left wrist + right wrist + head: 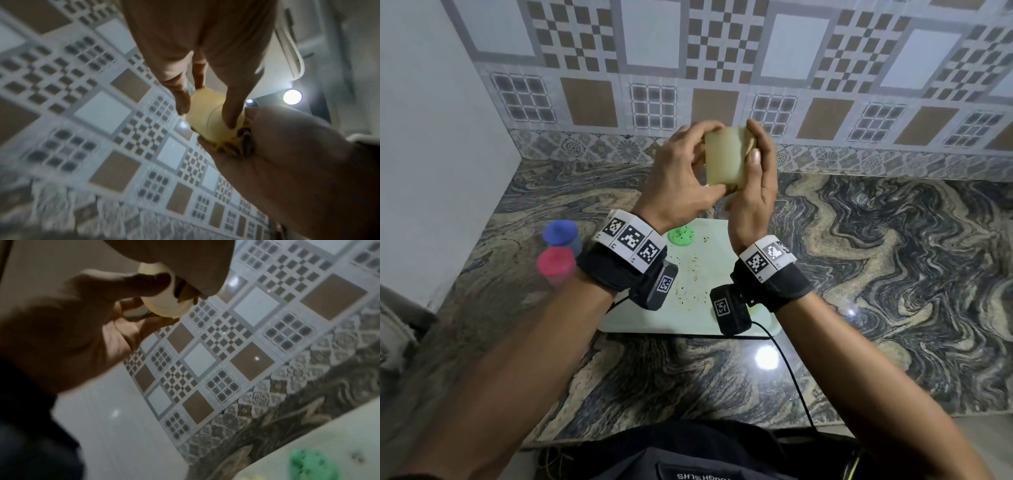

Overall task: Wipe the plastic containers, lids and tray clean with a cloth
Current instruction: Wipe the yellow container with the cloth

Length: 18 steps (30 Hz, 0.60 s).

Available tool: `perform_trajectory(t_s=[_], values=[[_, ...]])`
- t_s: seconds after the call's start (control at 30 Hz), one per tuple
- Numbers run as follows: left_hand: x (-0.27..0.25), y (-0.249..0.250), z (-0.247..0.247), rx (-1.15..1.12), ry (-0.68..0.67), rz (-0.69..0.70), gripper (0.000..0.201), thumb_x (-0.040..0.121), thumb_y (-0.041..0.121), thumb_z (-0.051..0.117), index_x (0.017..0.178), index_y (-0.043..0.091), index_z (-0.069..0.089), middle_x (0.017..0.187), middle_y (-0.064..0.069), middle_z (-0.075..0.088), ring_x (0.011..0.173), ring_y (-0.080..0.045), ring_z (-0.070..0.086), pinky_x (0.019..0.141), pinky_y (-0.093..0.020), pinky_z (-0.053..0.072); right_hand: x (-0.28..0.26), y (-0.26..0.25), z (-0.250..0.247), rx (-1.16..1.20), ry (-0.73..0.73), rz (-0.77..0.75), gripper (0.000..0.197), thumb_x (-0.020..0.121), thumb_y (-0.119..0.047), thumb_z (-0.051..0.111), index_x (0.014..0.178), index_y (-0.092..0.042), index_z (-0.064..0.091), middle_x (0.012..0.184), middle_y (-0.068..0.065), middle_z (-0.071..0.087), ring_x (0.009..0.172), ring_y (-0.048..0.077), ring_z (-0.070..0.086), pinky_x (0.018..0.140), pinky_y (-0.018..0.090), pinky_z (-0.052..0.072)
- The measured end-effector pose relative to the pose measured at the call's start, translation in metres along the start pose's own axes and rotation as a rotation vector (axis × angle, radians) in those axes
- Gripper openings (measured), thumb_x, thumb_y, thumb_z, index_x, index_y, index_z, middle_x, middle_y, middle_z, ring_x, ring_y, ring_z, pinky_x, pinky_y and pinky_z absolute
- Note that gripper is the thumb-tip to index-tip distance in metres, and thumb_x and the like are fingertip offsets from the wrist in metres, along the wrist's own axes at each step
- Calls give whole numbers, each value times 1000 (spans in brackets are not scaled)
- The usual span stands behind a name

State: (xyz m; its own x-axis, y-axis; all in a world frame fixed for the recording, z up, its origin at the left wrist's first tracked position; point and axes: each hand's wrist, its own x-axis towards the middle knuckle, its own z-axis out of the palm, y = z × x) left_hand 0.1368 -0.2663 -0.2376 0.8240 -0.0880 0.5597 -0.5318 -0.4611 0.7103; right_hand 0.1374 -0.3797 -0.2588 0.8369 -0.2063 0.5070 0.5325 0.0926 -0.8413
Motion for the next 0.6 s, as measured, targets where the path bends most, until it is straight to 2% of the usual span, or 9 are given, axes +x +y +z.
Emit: perform_trajectory(t_s=[0.1, 0.17, 0.2, 0.27, 0.33, 0.4, 0.5, 0.57, 0.6], values=[[-10, -6, 7, -206, 29, -119, 84, 62, 33, 87, 132, 9, 48, 129, -3, 54, 114, -14, 61, 92, -35, 56, 9, -5, -1, 77, 84, 130, 31, 102, -16, 35, 124, -14, 56, 128, 1, 59, 109, 20, 58, 90, 47, 51], [-8, -4, 2, -86, 21, -137, 86, 63, 35, 86, 136, 11, 48, 129, -2, 55, 113, -8, 60, 94, -31, 54, 10, -8, -2, 92, 64, 142, 31, 103, -11, 34, 127, -10, 55, 127, 3, 59, 104, 16, 60, 80, 37, 55], [-6, -1, -2, 21, 22, -111, 87, 64, 34, 86, 139, 12, 47, 130, -4, 55, 110, -6, 59, 95, -27, 53, 10, -10, -2, 97, 47, 117, 32, 104, -8, 33, 129, -7, 53, 130, 6, 57, 107, 17, 59, 81, 34, 55], [-2, 7, -11, 158, 26, -31, 91, 65, 32, 86, 143, 15, 42, 132, -6, 55, 104, -5, 60, 92, -18, 52, 9, -12, -1, 57, -12, 29, 34, 104, -6, 32, 133, -3, 49, 136, 9, 52, 121, 23, 54, 95, 39, 52], [0, 14, -16, 162, 43, 65, 84, 66, 29, 86, 139, 16, 46, 132, -6, 57, 103, -8, 62, 87, -18, 54, 8, -14, 0, 1, -54, -57, 35, 104, -6, 32, 135, -2, 48, 137, 8, 52, 126, 24, 50, 104, 46, 47], [-1, 17, -14, 80, 77, 94, 78, 66, 27, 87, 134, 13, 50, 129, -5, 59, 103, -9, 65, 83, -20, 56, 8, -14, 2, 22, -35, -92, 35, 104, -6, 31, 135, -2, 47, 136, 8, 52, 126, 24, 50, 104, 48, 46], [-5, 14, -6, -213, 66, -41, 83, 64, 21, 89, 135, 14, 47, 125, -8, 61, 102, -10, 68, 82, -28, 58, 12, -14, 6, 127, 75, 40, 32, 104, -16, 32, 128, -17, 54, 137, 10, 52, 119, 33, 53, 97, 55, 46], [-5, 12, -8, -295, -26, -153, 87, 67, 19, 87, 141, 16, 42, 126, -9, 60, 105, -12, 67, 86, -33, 58, 12, -14, 6, 113, 83, 125, 30, 102, -22, 36, 124, -26, 57, 140, 9, 51, 115, 31, 55, 93, 52, 49], [-2, 11, -12, -264, -89, -191, 87, 71, 25, 84, 145, 20, 40, 127, -9, 59, 106, -12, 66, 88, -35, 57, 11, -13, 5, 133, 74, 148, 31, 102, -22, 35, 125, -24, 55, 140, 9, 51, 114, 29, 56, 91, 48, 51]])
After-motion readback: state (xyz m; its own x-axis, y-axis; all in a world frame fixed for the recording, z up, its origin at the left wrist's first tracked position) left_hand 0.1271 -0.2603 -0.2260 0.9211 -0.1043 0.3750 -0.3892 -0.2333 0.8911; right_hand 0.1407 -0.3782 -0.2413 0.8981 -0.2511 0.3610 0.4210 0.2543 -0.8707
